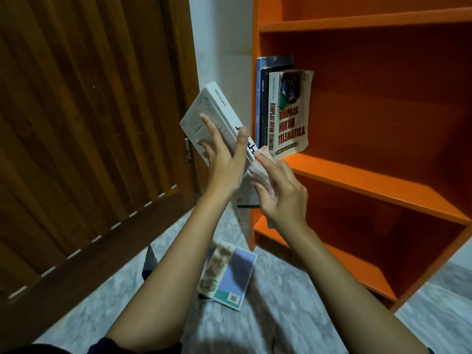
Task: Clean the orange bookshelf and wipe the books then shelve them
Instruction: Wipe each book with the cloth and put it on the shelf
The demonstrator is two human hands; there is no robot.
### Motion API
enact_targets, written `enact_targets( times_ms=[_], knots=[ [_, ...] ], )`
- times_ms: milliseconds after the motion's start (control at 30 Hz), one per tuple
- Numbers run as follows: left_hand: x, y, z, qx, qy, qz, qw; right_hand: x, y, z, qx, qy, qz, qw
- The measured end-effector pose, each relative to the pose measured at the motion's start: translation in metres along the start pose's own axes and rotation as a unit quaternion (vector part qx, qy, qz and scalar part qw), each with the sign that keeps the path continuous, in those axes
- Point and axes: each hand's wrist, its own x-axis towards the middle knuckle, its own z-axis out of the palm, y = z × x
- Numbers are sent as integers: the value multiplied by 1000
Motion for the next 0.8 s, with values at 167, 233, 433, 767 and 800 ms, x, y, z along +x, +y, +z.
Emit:
enact_targets(
  times_ms=[167,233,433,767,800],
  knots=[
    [-3,9,-6,48,82,64,993,-4,0,0,-55,-23,-34,998],
    [-3,8,-8,64,100,90,989,-7,0,2,-71,-28,-44,996],
    [-7,1,-9,106,140,75,982,-13,-4,8,-126,-31,-86,988],
    [-1,-9,-30,-185,67,63,978,-39,-26,35,33,-153,56,986],
    [-1,-9,-31,-206,57,66,975,-39,-26,37,38,-155,53,986]
  ],
)
